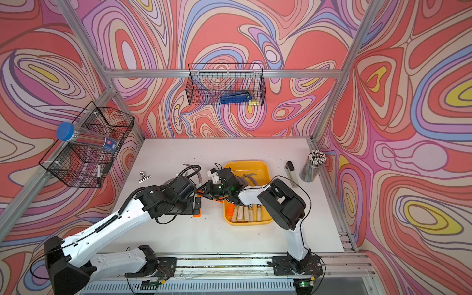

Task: Put small sickles into storage boxes
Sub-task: Pick up the sickle at the center of the board.

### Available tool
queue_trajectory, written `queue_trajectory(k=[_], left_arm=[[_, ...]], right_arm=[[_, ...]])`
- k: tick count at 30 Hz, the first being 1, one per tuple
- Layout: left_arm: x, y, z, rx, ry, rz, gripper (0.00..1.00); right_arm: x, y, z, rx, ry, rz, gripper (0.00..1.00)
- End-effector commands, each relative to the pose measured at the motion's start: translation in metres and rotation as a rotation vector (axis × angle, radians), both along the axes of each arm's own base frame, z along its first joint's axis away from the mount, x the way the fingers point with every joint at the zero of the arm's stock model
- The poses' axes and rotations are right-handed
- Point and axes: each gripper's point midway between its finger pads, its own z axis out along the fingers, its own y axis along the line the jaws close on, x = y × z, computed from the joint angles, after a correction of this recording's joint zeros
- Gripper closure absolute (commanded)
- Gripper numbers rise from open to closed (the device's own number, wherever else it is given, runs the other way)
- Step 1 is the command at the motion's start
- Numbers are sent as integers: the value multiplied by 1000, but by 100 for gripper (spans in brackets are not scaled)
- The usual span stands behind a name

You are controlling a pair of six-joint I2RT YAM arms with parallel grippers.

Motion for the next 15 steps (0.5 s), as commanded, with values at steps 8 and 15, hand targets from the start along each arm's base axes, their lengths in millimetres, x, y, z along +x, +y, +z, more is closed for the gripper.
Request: queue_trajectory(k=[8, 15], left_arm=[[0, 15, 9, 44, -44, 14, 0], [3, 6, -10, 65, -5, -19, 0]], right_arm=[[2, -55, 41, -187, -161, 17, 98], [-3, -96, 45, -310, -210, 11, 99]])
